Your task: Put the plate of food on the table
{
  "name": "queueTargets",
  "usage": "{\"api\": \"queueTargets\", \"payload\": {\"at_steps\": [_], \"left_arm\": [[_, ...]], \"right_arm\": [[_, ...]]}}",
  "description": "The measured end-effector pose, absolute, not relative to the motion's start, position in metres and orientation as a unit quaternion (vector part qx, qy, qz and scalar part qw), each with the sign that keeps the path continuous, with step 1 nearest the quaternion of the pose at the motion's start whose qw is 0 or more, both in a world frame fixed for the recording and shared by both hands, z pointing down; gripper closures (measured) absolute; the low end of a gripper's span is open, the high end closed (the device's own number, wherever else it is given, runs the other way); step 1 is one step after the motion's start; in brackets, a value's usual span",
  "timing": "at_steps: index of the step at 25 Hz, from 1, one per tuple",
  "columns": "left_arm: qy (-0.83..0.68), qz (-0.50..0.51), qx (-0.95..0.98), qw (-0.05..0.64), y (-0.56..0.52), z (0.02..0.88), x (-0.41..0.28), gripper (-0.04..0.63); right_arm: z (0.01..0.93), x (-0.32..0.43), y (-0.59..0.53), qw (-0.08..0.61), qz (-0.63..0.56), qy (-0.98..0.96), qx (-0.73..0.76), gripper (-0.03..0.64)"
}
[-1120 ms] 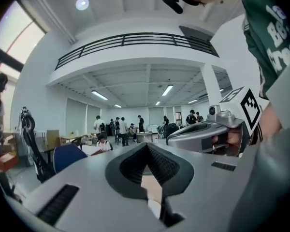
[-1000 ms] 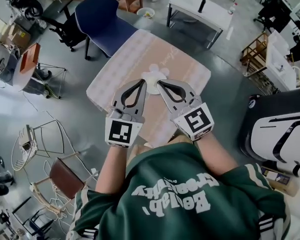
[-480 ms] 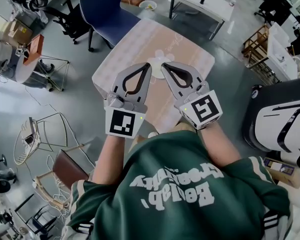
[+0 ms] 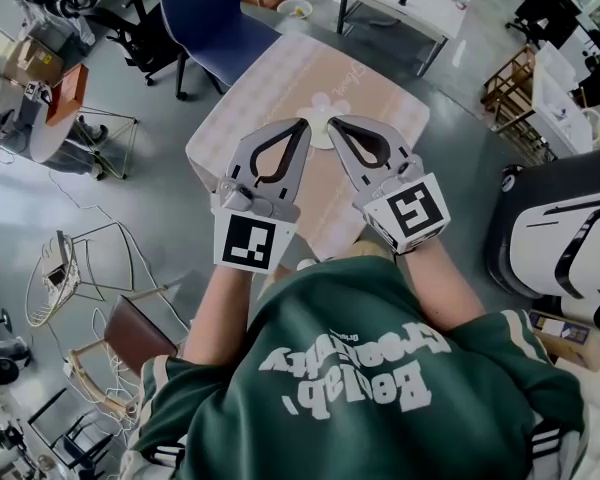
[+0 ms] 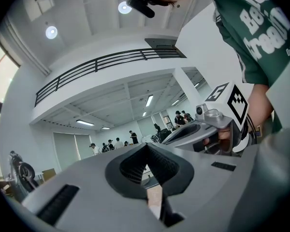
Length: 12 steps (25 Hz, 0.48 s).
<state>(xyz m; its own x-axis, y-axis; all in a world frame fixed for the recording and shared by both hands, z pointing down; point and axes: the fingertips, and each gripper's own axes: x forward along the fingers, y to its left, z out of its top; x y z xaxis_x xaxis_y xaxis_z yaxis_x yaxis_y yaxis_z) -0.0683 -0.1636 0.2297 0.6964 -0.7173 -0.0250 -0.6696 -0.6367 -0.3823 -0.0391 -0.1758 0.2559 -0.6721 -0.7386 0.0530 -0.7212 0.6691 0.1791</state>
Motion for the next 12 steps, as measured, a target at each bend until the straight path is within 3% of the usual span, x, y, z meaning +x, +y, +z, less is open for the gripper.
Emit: {"api": "queueTargets", "payload": {"at_steps": [6,12], "left_arm": [[0.386,-0.047,-0.91,0.143,-0.155,0.233,-0.072,0.589],[0.378,-0.056,-0.911,0.155,-0.143,0.229,-0.069,0.588]], "right_arm": [[0.257,-0.038,-0.166,0.063,-0.071,-0.908,0.408,0.603],[0.256,-0.035,-0.156,0.062,-0.065,-0.906,0.414,0.603]]}}
